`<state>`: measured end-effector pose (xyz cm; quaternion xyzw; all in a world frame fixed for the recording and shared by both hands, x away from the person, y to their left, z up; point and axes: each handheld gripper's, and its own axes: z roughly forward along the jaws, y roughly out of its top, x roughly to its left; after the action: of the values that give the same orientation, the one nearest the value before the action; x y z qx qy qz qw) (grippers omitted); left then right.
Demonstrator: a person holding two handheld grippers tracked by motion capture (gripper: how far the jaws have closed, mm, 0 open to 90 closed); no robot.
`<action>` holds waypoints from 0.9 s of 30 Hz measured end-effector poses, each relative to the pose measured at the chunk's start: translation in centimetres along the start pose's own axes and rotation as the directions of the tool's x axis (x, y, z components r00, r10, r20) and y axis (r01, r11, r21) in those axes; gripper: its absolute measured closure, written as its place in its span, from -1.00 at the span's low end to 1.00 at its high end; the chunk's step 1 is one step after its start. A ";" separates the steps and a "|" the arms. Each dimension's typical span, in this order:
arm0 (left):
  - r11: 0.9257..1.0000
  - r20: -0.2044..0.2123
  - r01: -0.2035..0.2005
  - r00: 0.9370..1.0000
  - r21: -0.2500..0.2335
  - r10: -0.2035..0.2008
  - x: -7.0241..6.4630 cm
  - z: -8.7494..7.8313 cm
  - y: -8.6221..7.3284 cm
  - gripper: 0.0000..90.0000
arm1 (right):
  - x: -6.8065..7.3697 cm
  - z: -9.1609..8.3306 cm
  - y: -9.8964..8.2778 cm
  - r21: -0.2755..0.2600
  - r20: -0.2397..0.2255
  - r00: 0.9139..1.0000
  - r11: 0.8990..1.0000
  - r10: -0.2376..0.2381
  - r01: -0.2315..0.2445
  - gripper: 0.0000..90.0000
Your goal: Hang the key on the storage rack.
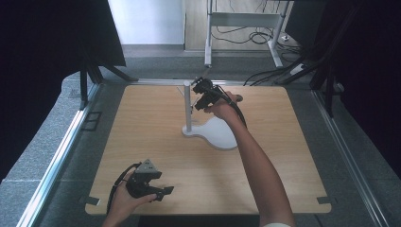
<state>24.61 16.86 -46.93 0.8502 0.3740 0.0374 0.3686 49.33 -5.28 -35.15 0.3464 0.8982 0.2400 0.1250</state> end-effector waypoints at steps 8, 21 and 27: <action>1.000 -0.004 0.000 1.000 0.005 0.000 0.1 0.0 0.0 -0.44 | -0.3 -1.1 -1.8 -0.054 -0.015 1.000 0.998 0.020 -0.021 0.30; 1.000 -0.018 0.011 1.000 0.004 -0.011 0.5 -0.2 -0.1 -0.44 | -0.2 -3.1 -7.4 -0.130 -0.064 0.998 0.991 0.029 -0.037 0.14; 1.000 -0.023 0.020 1.000 0.006 -0.020 0.7 -0.1 -0.2 -0.44 | 0.0 -3.7 -11.7 -0.161 -0.075 0.997 0.986 0.033 -0.045 0.10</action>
<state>24.91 17.47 -47.13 0.8471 0.3869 0.0421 0.3619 41.30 -14.16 -38.06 0.3437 0.8726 0.3274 0.1156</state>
